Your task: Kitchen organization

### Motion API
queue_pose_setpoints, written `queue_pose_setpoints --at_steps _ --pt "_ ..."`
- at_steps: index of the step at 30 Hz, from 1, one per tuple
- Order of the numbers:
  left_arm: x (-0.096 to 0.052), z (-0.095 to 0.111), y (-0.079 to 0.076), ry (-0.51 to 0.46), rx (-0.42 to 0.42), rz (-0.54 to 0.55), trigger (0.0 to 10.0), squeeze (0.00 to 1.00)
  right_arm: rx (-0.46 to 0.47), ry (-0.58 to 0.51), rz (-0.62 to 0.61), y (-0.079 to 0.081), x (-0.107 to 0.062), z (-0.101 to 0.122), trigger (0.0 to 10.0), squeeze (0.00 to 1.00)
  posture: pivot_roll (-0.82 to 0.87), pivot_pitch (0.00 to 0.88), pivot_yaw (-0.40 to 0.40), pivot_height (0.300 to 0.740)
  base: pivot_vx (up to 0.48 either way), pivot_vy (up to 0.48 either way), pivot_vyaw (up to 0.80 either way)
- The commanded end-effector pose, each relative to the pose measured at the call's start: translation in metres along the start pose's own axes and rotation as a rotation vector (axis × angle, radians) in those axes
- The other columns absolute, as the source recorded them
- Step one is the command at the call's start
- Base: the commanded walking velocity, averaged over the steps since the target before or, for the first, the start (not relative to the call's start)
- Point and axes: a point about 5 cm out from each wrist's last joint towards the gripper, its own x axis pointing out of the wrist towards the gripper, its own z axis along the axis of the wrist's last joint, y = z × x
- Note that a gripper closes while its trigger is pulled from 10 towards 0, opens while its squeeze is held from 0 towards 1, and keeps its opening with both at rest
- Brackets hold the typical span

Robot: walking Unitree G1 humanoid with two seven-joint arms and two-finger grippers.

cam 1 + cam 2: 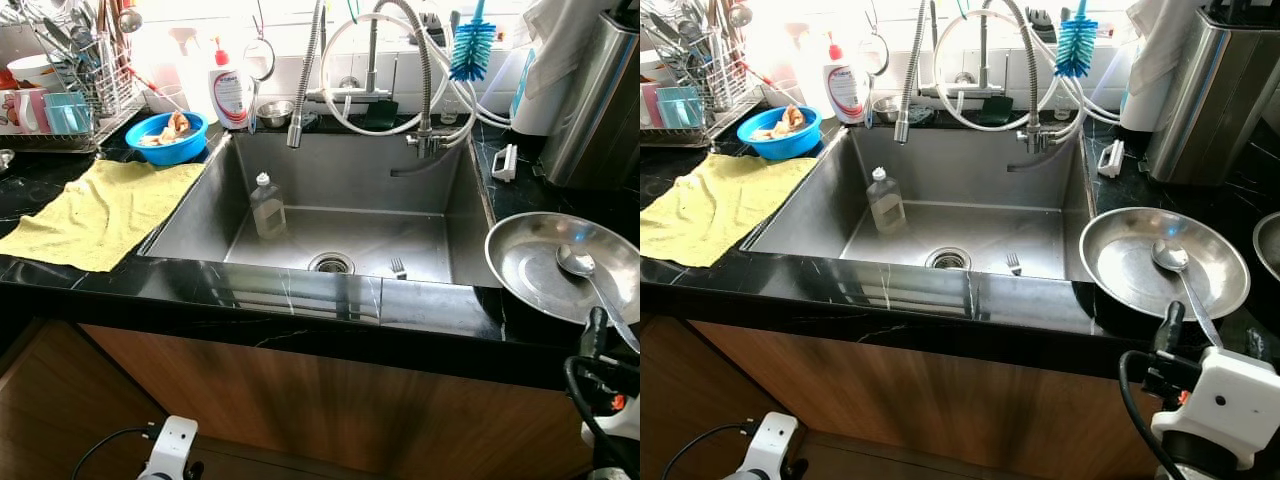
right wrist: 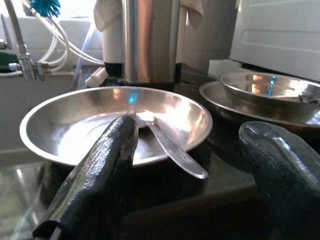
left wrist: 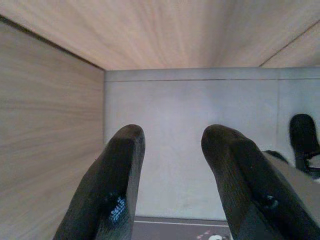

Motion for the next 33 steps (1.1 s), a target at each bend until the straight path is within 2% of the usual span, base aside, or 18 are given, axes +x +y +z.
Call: queue_pose_setpoints --at_steps 1,6,11,16,28,29,30,31,32,33 --pt "0.000 -0.006 -0.010 0.020 0.008 -0.006 10.0 0.00 0.015 0.022 -0.005 0.000 0.000 -0.004 10.0 0.00 -0.23 0.000 0.076 0.740 0.000 0.000 0.00" --pt "0.005 0.007 -0.024 0.005 0.012 -0.018 10.0 0.00 0.008 0.042 -0.012 -0.002 -0.002 -0.008 10.0 0.00 -0.23 0.000 0.076 0.740 0.000 0.000 0.00" --pt "0.007 0.009 -0.032 0.003 0.016 -0.023 10.0 0.00 -0.003 0.059 -0.006 -0.003 -0.001 -0.014 10.0 0.00 -0.23 0.000 0.078 0.740 0.000 0.000 0.00" --pt "0.006 0.008 -0.028 0.005 0.015 -0.017 10.0 0.00 0.020 0.073 0.015 -0.002 0.001 -0.016 10.0 0.00 -0.23 0.000 0.079 0.740 0.000 0.000 0.00" --pt "0.006 0.008 -0.026 0.005 0.009 -0.015 10.0 0.00 0.050 0.062 0.097 0.014 0.007 -0.017 10.0 0.00 -0.23 0.000 0.082 0.740 0.000 0.000 0.00" --pt "0.006 0.009 -0.024 0.004 0.004 -0.009 10.0 0.00 0.050 0.058 0.103 0.016 0.007 -0.017 6.5 0.00 -0.22 0.000 0.082 0.740 0.000 0.000 0.00" --pt "0.006 0.009 -0.023 0.003 0.000 -0.005 10.0 0.00 0.049 0.055 0.103 0.016 0.007 -0.017 6.5 0.00 -0.22 0.000 0.082 0.740 0.000 0.000 0.00" --pt "0.006 0.010 -0.022 0.003 0.000 -0.005 10.0 0.00 0.046 0.051 0.093 0.015 0.008 -0.016 2.9 0.00 -0.22 0.000 0.082 0.740 0.000 0.000 0.00" --pt "0.006 0.011 -0.022 0.001 0.001 -0.004 10.0 0.00 0.041 0.045 0.078 0.013 0.009 -0.016 0.0 0.00 -0.22 0.000 0.082 0.740 0.000 0.000 0.00" --pt "0.006 0.011 -0.022 0.001 0.001 -0.003 10.0 0.00 0.038 0.042 0.073 0.012 0.010 -0.016 0.0 0.00 -0.22 0.000 0.083 0.740 0.000 0.000 0.00"
